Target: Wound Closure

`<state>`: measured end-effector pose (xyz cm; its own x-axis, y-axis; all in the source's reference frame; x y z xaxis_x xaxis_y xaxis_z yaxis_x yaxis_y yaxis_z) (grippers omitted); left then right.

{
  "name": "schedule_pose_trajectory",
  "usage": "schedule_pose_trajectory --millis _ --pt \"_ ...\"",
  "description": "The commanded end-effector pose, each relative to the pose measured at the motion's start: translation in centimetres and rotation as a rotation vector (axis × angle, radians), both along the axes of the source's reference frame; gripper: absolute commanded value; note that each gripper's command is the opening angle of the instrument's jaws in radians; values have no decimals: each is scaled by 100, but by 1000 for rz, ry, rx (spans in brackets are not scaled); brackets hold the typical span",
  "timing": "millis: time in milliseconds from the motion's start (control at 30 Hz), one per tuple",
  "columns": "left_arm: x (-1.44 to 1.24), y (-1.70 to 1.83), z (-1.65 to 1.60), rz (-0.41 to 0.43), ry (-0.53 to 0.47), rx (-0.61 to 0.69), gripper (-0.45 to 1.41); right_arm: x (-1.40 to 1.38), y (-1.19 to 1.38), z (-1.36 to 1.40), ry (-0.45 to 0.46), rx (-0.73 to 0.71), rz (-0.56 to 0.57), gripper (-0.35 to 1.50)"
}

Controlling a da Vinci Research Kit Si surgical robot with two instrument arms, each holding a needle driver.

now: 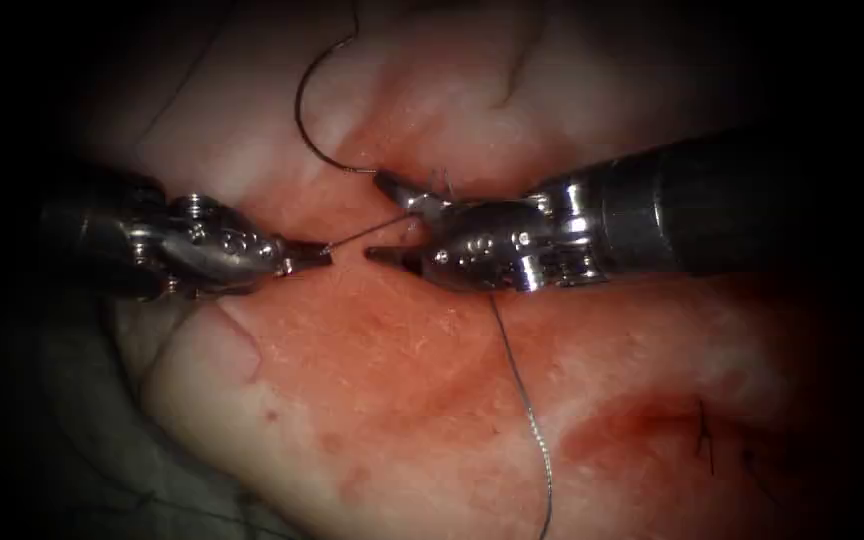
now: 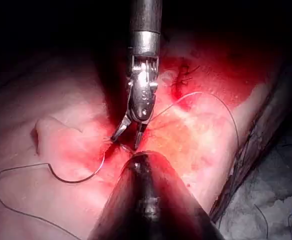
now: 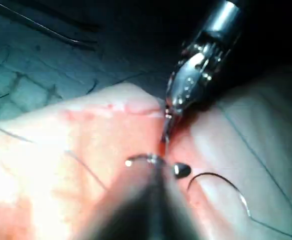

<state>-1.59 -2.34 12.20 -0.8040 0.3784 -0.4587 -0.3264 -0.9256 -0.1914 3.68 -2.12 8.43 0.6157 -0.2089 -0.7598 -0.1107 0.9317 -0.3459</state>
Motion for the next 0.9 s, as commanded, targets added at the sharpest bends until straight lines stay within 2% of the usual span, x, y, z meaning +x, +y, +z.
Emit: schedule_pose_trajectory --millis 33,67,500,900 --pt "-5 -4 4 -1 -2 2 -45 12 -7 9 -4 -7 -5 146" --pt "-4 -4 3 -2 -5 2 -45 16 -11 16 -15 -12 -4 146" --pt "-6 -6 3 -4 -5 3 -45 28 -3 26 -20 -79 5 146" --pt "-7 -6 2 -4 -6 5 -45 45 -13 47 -39 -121 -30 145"
